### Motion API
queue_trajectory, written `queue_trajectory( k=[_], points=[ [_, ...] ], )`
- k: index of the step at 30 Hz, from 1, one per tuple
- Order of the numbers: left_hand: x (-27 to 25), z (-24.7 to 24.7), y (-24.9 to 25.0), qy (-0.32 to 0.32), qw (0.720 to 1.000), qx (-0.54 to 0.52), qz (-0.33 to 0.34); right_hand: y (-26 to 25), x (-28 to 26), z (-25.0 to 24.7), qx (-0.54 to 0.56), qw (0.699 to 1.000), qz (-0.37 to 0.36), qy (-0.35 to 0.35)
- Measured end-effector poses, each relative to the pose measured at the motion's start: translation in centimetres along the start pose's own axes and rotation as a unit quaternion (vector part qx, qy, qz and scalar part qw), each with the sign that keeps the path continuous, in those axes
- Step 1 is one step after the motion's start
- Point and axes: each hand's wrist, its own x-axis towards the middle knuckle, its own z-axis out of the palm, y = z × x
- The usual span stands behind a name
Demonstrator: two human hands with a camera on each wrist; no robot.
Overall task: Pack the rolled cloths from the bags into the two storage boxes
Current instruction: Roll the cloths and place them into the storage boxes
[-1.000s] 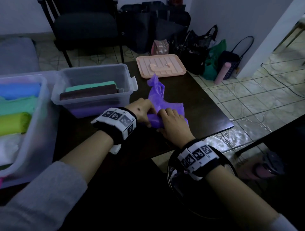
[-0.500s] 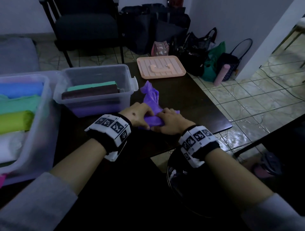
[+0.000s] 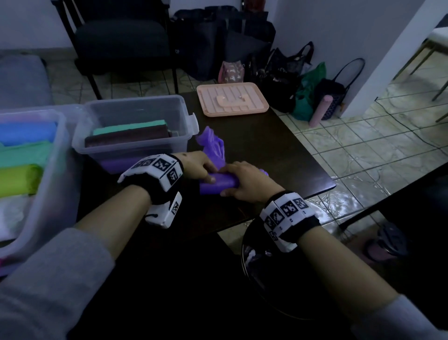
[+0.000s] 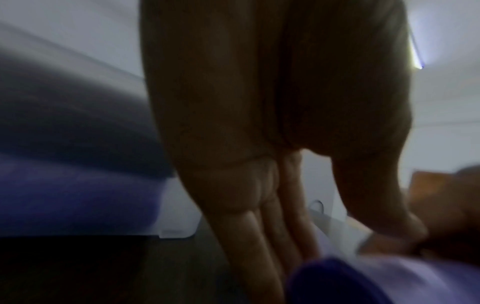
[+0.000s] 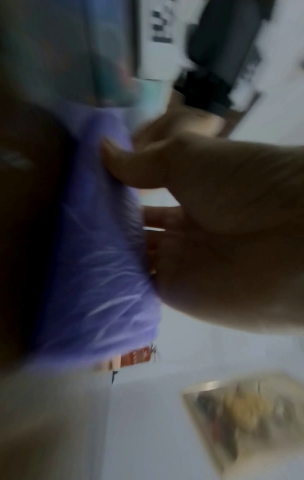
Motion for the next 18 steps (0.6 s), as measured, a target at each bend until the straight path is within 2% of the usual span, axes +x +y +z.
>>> queue_trajectory(
  k=[2,4,7,9,11,14,18],
  points=[
    [0.0,0.2,-0.5,0.002,0.997,-0.068,-0.032,0.0,-0.3,-0.4,0.024,0.999,0.003,-0.036],
    [0.1,0.2,-0.8,0.051,0.985,-0.146,-0.073,0.2,-0.6,-0.7,0.047,0.996,0.012,-0.075],
    [0.7,0.0,-1.3,0.163,0.976,-0.081,-0.118,0.5,-0.8,-1.1,0.076,0.991,0.011,-0.108],
    [0.7,0.4,-0.9,0.212,0.967,-0.071,-0.121,0.8,-0.9,-1.3,0.091,0.987,0.012,-0.133],
    [0.9,1.0,-0.4,0.250,0.960,-0.089,-0.092,1.1,-0.9,-1.3,0.109,0.982,0.016,-0.155],
    [1.2,1.0,0.9,0.305,0.940,-0.141,-0.066,1.4,-1.0,-1.2,0.127,0.979,0.013,-0.156],
    [2.1,-0.2,1.9,0.353,0.896,-0.252,-0.096,1.4,-0.8,-1.2,0.130,0.978,0.014,-0.162]
  ],
)
